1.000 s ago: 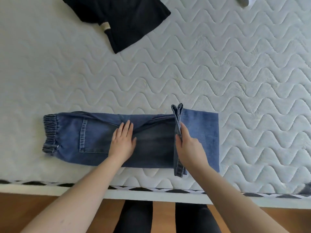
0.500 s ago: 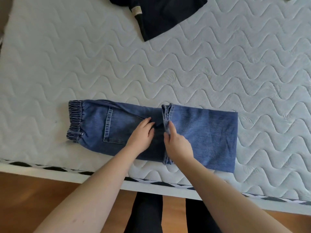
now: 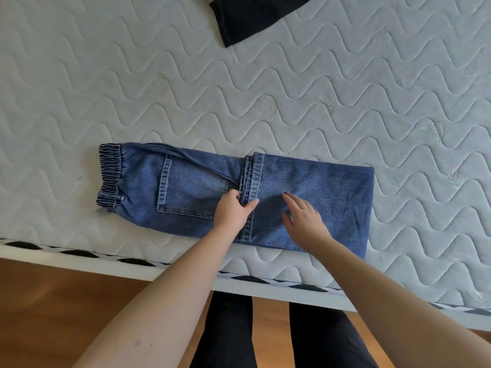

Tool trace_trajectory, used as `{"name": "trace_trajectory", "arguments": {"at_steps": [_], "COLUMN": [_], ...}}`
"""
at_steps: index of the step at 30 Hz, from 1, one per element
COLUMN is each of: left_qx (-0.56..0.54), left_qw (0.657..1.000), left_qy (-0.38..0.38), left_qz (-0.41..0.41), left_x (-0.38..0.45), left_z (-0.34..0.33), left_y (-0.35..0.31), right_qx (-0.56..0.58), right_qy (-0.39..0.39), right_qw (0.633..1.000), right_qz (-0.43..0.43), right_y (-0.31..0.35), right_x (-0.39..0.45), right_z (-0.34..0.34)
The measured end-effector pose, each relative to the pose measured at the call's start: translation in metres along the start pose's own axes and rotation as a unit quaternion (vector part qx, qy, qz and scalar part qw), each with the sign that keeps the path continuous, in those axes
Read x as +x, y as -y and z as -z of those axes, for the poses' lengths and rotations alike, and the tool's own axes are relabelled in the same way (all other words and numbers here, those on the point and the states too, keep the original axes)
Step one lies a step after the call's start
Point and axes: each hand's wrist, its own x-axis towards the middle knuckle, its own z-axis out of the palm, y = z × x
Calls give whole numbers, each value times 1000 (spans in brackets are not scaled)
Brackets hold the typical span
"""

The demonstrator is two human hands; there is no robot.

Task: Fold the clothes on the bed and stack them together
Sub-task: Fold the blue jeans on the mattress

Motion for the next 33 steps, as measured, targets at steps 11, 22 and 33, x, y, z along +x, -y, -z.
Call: {"name": "trace_trajectory", "arguments": {"at_steps": [11, 22, 33], "left_qx": [-27, -94, -52], "left_qw": [999, 994, 992], "left_qy": [-41, -45, -111], "left_qz": [6, -9, -20], "left_x": [-5, 4, 14], "left_z": [-12, 2, 7], "left_y": [-3, -8, -17], "right_qx": [-11, -37, 24], "right_qy": [-1, 23, -75], "right_qw": [999, 998, 996], "right_qz": [31, 50, 50], "right_y": [-9, -31, -28], "right_x": [-13, -12, -9], "right_z": [-2, -8, 5]}}
